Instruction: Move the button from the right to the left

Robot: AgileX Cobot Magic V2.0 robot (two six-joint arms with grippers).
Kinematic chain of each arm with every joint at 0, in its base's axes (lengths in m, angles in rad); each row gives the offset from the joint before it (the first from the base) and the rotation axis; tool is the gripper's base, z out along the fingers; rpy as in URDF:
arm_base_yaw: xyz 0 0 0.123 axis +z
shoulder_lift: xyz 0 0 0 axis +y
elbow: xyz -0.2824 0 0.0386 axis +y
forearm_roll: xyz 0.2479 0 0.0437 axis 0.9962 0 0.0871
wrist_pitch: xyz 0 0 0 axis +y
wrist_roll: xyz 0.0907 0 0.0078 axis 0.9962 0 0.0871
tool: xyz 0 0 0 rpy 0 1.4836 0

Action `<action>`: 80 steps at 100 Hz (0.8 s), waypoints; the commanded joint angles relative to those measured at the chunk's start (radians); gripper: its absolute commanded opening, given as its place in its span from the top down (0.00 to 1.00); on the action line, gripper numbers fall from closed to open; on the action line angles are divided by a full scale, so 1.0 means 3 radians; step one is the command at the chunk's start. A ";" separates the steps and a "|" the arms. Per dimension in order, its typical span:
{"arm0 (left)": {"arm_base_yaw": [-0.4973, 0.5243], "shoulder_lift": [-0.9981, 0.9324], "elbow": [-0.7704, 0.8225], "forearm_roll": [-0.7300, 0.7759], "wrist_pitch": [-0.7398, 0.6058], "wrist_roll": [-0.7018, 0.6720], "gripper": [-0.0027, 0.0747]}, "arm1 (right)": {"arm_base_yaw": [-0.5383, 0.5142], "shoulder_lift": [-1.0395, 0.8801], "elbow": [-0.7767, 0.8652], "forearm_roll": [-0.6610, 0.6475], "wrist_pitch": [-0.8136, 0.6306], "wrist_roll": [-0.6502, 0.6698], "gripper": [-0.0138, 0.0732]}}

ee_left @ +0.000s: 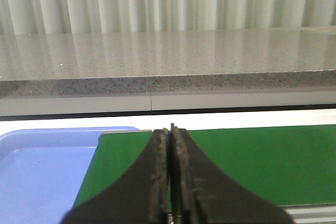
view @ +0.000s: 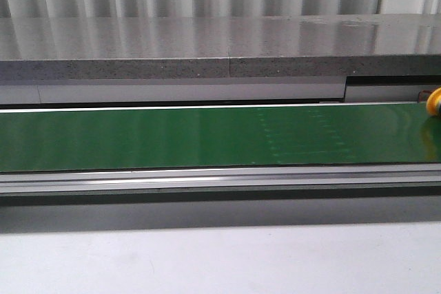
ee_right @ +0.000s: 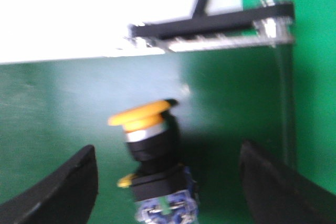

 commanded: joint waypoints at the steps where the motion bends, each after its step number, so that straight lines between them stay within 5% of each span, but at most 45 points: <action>1: -0.0028 -0.0113 0.0080 -0.0026 -0.0255 -0.0034 0.99 | 0.0115 -0.0382 -0.0071 0.0096 -0.0144 -0.0121 0.19; 80: -0.0028 -0.0113 0.0080 -0.0026 -0.0255 -0.0034 0.99 | 0.0359 -0.3421 0.2001 -0.0128 -0.0997 -0.0175 0.20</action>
